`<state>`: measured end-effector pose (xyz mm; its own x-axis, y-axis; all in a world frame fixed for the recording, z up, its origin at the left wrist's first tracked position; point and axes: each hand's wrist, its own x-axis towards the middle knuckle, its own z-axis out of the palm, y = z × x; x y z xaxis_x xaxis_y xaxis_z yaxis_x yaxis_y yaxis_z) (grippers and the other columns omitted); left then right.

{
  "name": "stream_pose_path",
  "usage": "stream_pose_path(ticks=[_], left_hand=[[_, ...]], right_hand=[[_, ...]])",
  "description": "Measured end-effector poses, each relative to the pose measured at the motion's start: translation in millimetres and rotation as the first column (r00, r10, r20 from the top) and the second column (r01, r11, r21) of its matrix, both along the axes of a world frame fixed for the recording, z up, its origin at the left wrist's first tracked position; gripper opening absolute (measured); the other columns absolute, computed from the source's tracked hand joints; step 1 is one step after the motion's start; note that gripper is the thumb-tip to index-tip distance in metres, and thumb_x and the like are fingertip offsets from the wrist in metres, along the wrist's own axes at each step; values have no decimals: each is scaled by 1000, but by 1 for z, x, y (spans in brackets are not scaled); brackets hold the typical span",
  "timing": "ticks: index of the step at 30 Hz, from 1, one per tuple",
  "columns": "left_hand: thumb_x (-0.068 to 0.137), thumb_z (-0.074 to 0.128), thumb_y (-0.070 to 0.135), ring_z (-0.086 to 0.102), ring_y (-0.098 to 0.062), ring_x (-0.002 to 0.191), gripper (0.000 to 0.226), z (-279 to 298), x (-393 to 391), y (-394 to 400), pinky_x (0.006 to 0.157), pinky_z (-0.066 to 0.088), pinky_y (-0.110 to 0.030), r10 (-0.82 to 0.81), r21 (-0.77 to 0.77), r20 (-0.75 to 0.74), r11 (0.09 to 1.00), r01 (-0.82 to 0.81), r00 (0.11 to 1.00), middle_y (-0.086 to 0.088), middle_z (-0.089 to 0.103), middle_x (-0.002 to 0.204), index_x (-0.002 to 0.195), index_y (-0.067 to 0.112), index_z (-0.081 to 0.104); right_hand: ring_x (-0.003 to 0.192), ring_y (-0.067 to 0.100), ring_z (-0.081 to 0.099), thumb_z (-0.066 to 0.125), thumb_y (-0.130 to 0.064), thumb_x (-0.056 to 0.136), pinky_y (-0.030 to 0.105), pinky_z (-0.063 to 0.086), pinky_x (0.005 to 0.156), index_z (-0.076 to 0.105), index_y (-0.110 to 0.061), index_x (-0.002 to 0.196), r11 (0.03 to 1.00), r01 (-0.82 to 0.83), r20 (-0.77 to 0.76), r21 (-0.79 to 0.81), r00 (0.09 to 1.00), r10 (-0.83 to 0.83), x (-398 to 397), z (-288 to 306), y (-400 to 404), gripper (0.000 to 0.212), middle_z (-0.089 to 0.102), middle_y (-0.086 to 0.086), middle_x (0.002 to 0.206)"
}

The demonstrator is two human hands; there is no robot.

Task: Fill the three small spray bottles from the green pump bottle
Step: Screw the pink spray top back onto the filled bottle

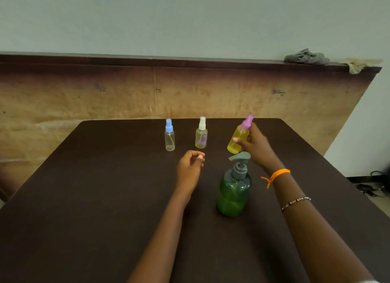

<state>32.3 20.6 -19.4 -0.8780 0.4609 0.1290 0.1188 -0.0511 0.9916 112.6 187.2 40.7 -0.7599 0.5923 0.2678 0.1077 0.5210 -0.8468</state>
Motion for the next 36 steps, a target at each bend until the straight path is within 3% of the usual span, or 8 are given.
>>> stream_pose_path(ticks=[6,14,18,23,29,31,34,36], left_hand=[[94,51,8,58,-8,78,16,-22,-10,11,69,46,-16,9,-4,12,1000,-9,1000,2,62,85,90,21,61],[93,53,8,56,-3,72,11,-27,-24,21,67,49,-16,33,80,40,996,-36,999,2,59,84,95,16,61],[94,53,10,56,-6,72,13,-31,-24,22,70,49,-21,19,40,-23,999,-18,1000,1,59,83,93,19,62],[94,51,10,57,-8,74,13,-31,-24,22,72,49,-26,6,24,-28,1000,-5,1000,2,60,83,94,19,62],[94,51,9,56,-9,74,16,-31,-23,20,71,48,-26,-7,15,-34,1000,8,999,3,60,82,91,21,61],[94,51,9,56,-8,75,18,-31,-23,20,72,48,-25,-15,8,-37,1000,15,999,4,60,81,90,23,61],[94,51,8,56,-8,74,21,-30,-22,21,71,47,-23,-1,23,-28,1000,2,1000,5,60,80,87,26,60],[93,51,7,56,-8,73,23,-29,-22,21,71,48,-24,25,40,-21,999,-24,999,5,60,78,85,26,61]], right_hand=[[90,17,56,63,-10,86,26,42,76,45,-4,122,999,38,111,26,993,-41,-39,-41,17,40,59,7,99],[105,28,62,70,-6,80,36,49,93,51,-4,119,994,93,158,52,982,-100,-77,-72,44,44,65,16,112],[109,26,61,70,-6,81,28,46,91,54,-2,118,991,135,140,-2,981,-134,-89,-81,45,41,65,16,116],[110,26,61,71,-8,79,30,48,94,54,-3,119,988,150,131,-17,980,-147,-95,-81,45,44,64,16,117],[112,25,58,73,-10,79,28,47,88,39,-6,136,973,169,122,-156,981,-151,-75,-78,43,66,49,11,136],[102,24,60,72,-10,80,27,49,80,43,-7,131,957,215,114,-193,974,-196,-59,-77,40,58,50,12,132],[78,19,58,68,-7,83,11,49,55,55,-7,107,972,197,-9,-131,980,-200,-37,-67,26,28,60,14,104],[72,11,58,67,-5,83,7,49,55,59,-6,100,993,101,-63,-55,993,-104,-35,-54,12,19,61,11,92]])
